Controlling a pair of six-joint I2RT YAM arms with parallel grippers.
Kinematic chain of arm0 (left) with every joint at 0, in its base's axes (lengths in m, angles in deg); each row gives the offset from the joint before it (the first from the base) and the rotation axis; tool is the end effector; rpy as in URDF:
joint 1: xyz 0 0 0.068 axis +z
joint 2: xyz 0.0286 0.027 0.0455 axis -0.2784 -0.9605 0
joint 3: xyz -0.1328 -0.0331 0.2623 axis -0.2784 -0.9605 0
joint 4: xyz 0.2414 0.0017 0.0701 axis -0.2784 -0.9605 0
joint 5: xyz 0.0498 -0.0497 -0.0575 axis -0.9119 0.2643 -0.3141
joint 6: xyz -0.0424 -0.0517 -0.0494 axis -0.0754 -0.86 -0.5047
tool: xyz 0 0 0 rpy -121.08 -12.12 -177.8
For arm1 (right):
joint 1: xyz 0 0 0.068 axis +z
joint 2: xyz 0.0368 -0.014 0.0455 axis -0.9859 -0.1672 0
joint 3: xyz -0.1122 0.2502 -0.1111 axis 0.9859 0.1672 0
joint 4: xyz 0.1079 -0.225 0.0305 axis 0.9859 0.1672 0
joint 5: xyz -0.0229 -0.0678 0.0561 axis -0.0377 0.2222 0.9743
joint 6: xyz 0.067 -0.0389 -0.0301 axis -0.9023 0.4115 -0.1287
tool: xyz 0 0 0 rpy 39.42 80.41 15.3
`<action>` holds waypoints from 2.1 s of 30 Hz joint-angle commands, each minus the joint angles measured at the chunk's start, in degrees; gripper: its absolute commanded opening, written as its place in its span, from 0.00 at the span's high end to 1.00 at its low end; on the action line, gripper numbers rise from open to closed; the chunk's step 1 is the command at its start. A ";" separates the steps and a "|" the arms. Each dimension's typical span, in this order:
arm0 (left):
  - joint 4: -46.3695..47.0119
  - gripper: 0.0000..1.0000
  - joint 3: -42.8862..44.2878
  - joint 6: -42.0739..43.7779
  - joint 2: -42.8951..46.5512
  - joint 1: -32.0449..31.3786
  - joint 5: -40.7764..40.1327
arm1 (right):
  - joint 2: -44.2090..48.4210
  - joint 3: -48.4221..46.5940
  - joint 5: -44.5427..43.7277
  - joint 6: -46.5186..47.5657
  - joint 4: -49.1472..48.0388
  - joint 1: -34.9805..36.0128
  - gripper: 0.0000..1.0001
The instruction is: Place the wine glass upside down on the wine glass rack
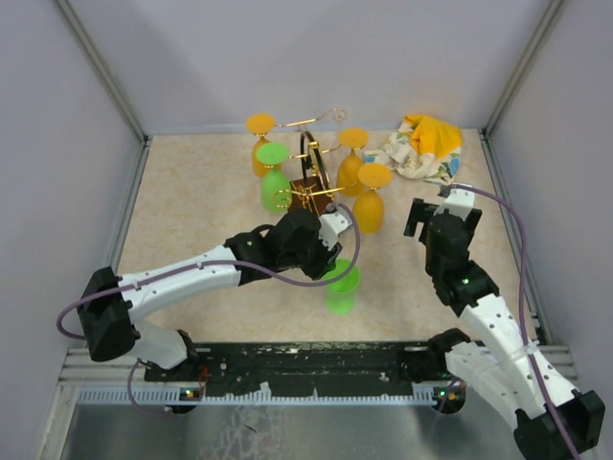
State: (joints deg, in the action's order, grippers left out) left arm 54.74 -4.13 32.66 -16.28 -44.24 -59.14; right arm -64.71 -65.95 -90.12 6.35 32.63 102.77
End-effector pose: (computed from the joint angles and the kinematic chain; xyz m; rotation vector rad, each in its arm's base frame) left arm 0.1683 -0.2927 0.2945 1.0912 2.0084 -0.5707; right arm 0.1748 0.0270 0.2996 0.2195 1.8224 -0.1745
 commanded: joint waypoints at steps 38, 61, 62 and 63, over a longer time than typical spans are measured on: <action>44.35 1.00 8.98 40.29 21.96 -0.13 -22.86 | -5.73 -25.26 21.89 -10.68 2.55 0.11 0.09; 81.00 1.00 -11.13 38.44 18.92 0.46 -12.19 | -19.77 -9.56 53.09 -65.59 -70.26 0.23 0.36; 81.61 1.00 -11.62 38.27 19.04 0.46 -12.07 | -20.79 -9.46 53.39 -67.08 -72.50 0.39 0.36; 82.34 1.00 -12.14 38.24 19.13 0.46 -11.94 | -21.65 -9.49 53.57 -68.41 -74.90 0.56 0.37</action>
State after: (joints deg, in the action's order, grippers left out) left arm 130.83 -14.86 72.51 1.14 -44.06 -73.08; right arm -84.41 -74.81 -38.93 -53.39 -26.27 102.77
